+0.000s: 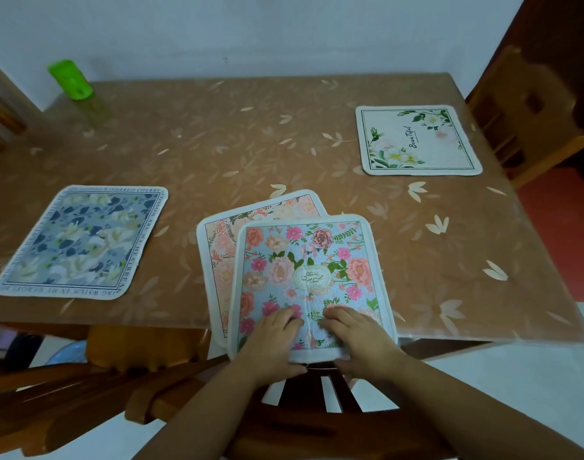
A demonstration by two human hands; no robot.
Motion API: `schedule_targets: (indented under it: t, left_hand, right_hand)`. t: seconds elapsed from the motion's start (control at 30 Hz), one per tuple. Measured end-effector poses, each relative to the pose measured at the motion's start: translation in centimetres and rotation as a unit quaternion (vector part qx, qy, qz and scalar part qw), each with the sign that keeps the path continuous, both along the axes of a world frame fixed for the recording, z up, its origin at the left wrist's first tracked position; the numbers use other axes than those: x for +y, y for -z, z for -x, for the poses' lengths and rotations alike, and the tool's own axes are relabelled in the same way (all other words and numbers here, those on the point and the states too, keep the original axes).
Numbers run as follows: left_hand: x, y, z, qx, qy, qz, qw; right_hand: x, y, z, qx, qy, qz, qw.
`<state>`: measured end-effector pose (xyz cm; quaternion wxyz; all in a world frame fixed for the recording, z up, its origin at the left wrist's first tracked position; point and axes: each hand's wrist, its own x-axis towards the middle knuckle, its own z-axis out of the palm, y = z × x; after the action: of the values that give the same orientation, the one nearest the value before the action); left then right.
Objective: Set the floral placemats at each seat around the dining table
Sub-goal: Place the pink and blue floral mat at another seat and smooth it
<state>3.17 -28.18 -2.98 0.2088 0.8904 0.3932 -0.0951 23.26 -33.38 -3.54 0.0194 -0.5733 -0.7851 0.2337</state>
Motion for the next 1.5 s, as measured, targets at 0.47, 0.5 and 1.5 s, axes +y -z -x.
schedule_targets:
  t: [0.47, 0.5, 1.5]
  left_hand:
    - [0.3, -4.2, 0.5, -0.184, -0.144, 0.083, 0.969]
    - [0.4, -4.6, 0.5, -0.202, -0.153, 0.08, 0.964]
    - [-1.9, -22.1, 22.2, -0.336, -0.371, -0.289, 0.816]
  right_hand:
    - [0.1, -4.4, 0.4, 0.147, 0.159, -0.03, 0.976]
    - [0.2, -4.5, 0.4, 0.15, 0.164, -0.04, 0.974]
    - [7.4, -21.6, 23.6, 0.297, -0.038, -0.31, 0.903]
